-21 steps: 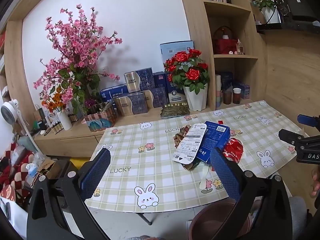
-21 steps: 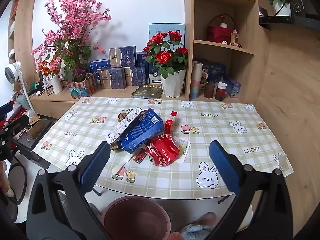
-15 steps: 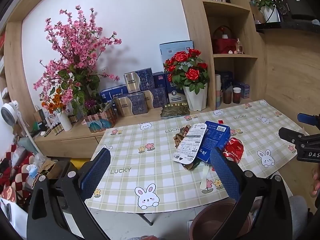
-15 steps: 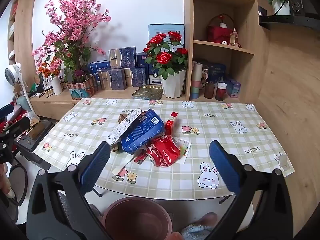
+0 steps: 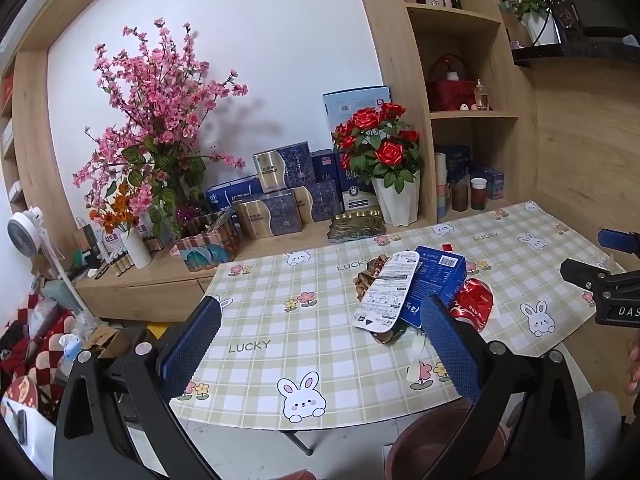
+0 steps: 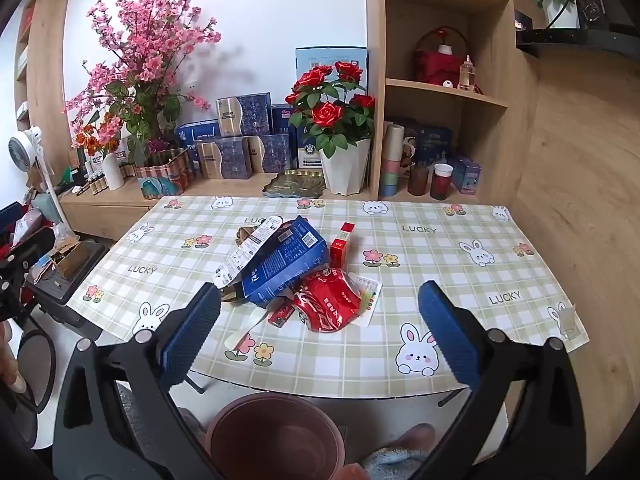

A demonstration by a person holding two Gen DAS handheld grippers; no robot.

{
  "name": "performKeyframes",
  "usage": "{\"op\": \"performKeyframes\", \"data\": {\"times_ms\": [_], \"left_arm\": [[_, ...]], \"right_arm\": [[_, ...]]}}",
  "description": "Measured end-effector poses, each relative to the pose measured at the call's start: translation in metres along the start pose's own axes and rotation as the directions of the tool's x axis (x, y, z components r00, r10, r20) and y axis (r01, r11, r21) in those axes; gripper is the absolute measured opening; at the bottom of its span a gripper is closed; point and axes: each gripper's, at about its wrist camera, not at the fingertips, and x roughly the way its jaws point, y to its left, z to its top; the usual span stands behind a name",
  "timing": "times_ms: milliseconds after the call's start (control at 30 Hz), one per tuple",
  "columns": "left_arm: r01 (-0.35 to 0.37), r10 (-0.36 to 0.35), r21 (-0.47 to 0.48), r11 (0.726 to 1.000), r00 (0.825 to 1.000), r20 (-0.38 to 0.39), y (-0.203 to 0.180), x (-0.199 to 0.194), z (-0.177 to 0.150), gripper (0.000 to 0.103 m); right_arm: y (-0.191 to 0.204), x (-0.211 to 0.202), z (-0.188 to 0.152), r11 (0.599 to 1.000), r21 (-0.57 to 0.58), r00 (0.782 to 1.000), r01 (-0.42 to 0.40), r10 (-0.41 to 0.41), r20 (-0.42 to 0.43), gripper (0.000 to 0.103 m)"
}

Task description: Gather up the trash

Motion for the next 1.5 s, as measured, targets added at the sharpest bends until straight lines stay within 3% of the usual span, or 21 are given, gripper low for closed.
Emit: {"op": "performKeyframes", "data": {"times_ms": [1500], "left_arm": [[0.005,-0.005,-0.006,1.000,1.000,0.003,-0.006,-0.004,-0.001,0.098]], "right_arm": [[-0.006,-0.004,-0.002,1.000,0.015,1.000,-0.003,0.003,0.005,0.097]]}}
